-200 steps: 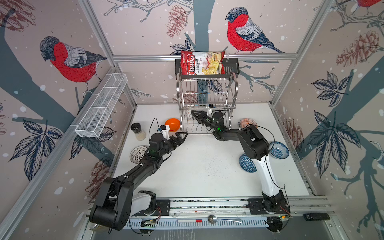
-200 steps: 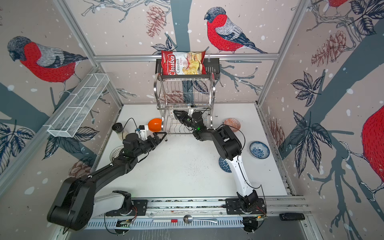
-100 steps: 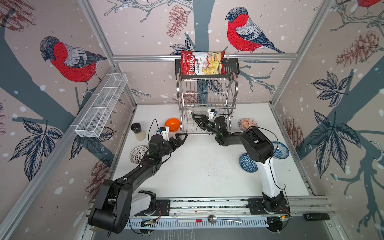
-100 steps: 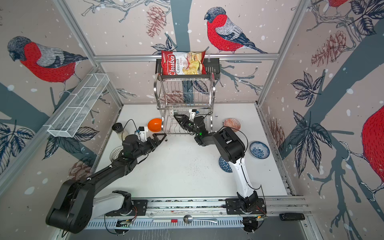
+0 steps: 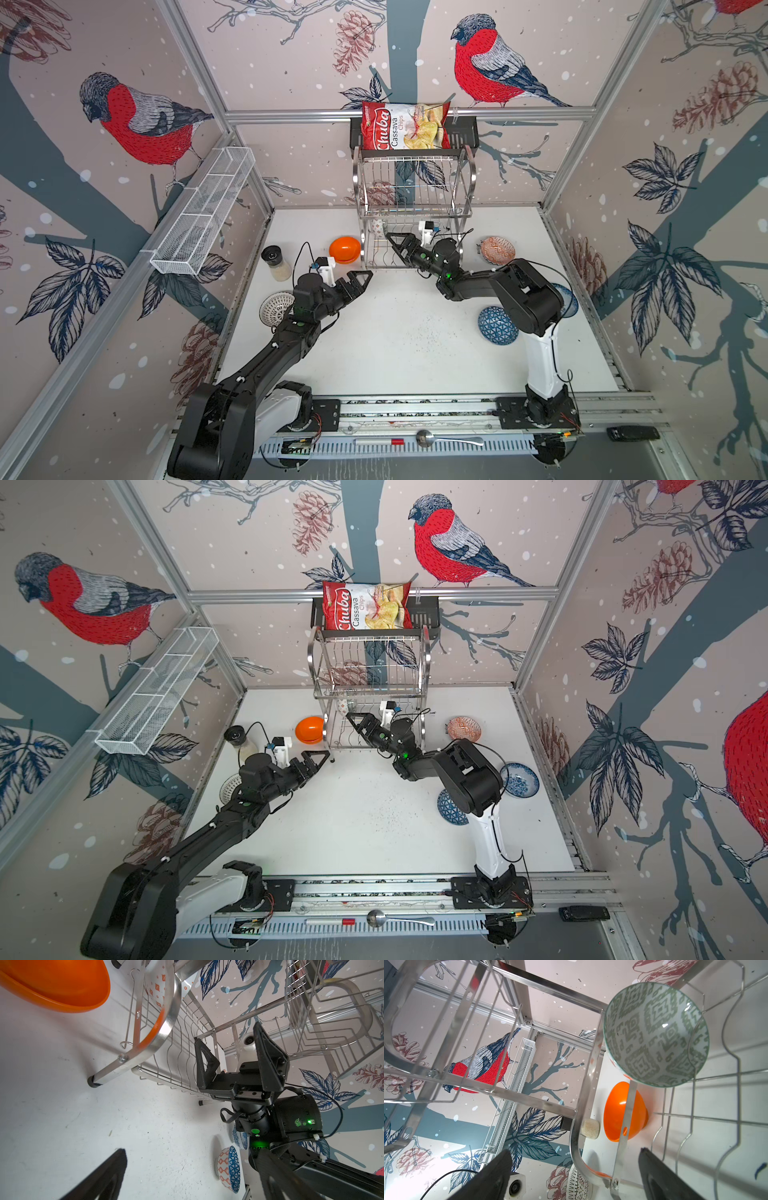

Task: Load the bowls into the dish rack
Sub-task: 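Open right gripper and withdraw from rack while left gripper reaches maroon bowl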

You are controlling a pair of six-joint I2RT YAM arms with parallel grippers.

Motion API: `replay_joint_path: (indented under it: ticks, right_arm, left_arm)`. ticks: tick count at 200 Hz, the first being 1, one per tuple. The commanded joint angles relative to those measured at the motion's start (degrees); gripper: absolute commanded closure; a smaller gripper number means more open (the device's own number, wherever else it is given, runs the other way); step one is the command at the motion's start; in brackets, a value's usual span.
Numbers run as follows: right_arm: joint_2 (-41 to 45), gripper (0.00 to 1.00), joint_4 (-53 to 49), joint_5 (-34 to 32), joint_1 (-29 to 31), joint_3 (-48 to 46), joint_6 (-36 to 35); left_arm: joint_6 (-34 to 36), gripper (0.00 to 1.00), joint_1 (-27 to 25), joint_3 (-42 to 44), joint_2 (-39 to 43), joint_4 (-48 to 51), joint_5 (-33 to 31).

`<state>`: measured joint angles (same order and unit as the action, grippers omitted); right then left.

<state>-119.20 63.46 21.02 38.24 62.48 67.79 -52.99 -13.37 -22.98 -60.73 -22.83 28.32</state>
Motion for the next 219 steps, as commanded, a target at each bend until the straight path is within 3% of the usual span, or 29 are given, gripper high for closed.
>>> replay_joint_path:
  ticks: [1,60,96,127,146,176,203,219]
  right_arm:
    - [2.18,0.01,-2.66,-0.96,0.6,-0.98,-3.65]
    - [7.22,0.01,-8.71,-0.27,1.97,-5.19,-9.18]
    - [13.56,0.0,-19.19,-2.35,3.59,-6.51,-19.27]
    - [19.33,0.0,-36.69,-12.72,7.78,-3.21,-35.22]
    - [21.27,0.01,-42.49,-19.51,10.25,-2.12,-42.93]
    - [22.25,0.01,-46.12,-29.72,13.3,-1.83,-52.01]
    - [22.3,0.0,-46.38,-40.16,16.97,-2.29,-57.5]
    - [23.3,0.0,-44.74,-41.54,18.09,-4.17,-58.37]
  left_arm:
    - [2.03,0.02,0.01,-0.59,1.5,3.03,-1.59]
    - [4.74,0.02,0.02,-2.85,6.3,14.25,-6.76]
    - [6.95,0.02,0.1,-7.47,8.17,26.96,-17.5]
    - [9.42,0.02,0.1,-11.25,7.2,33.56,-24.25]
    - [10.3,0.02,0.13,-14.23,5.46,38.03,-29.39]
    - [12.1,0.02,2.35,-19.86,-0.04,47.17,-36.83]
    - [13.99,0.02,5.32,-23.51,-5.28,52.57,-37.93]
    - [15.53,0.02,6.96,-24.22,-7.19,53.69,-36.31]
